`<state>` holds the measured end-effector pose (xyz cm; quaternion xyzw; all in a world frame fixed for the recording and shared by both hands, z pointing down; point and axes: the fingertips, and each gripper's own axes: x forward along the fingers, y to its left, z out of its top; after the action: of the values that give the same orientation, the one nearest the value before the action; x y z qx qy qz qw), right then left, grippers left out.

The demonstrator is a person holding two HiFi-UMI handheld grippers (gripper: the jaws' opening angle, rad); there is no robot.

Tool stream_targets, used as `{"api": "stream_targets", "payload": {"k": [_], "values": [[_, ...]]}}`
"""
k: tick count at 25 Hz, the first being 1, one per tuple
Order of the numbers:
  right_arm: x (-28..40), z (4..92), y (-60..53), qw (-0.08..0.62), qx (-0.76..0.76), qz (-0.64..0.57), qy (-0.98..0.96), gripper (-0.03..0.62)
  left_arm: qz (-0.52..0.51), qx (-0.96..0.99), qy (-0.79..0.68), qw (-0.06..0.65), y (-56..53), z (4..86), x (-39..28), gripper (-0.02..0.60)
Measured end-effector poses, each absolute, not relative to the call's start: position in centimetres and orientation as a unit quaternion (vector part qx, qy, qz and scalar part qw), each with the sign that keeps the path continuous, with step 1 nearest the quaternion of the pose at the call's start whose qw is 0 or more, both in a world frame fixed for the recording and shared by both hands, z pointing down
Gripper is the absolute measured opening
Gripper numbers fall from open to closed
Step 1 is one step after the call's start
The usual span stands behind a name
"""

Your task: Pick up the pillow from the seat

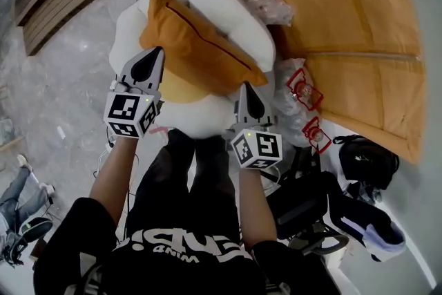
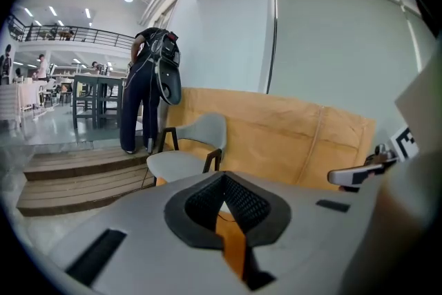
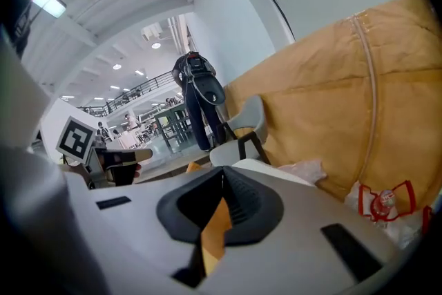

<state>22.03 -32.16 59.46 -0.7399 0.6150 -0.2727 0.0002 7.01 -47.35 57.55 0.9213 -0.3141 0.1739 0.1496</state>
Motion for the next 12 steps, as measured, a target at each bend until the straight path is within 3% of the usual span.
{"api": "stream_targets", "payload": {"k": [9,12], "values": [[25.2,68.0,-30.0,0.000,-0.758,-0.340,0.557,0.023,0.236,0.893,-0.332,0.190,-51.7,66.0,6.8,0.011],[25.9,70.9,-29.3,-0.009,-0.761,-0.363,0.537,0.025,0.255,0.884,-0.334,0.203,-52.9,68.7,6.7,0.067]]}}
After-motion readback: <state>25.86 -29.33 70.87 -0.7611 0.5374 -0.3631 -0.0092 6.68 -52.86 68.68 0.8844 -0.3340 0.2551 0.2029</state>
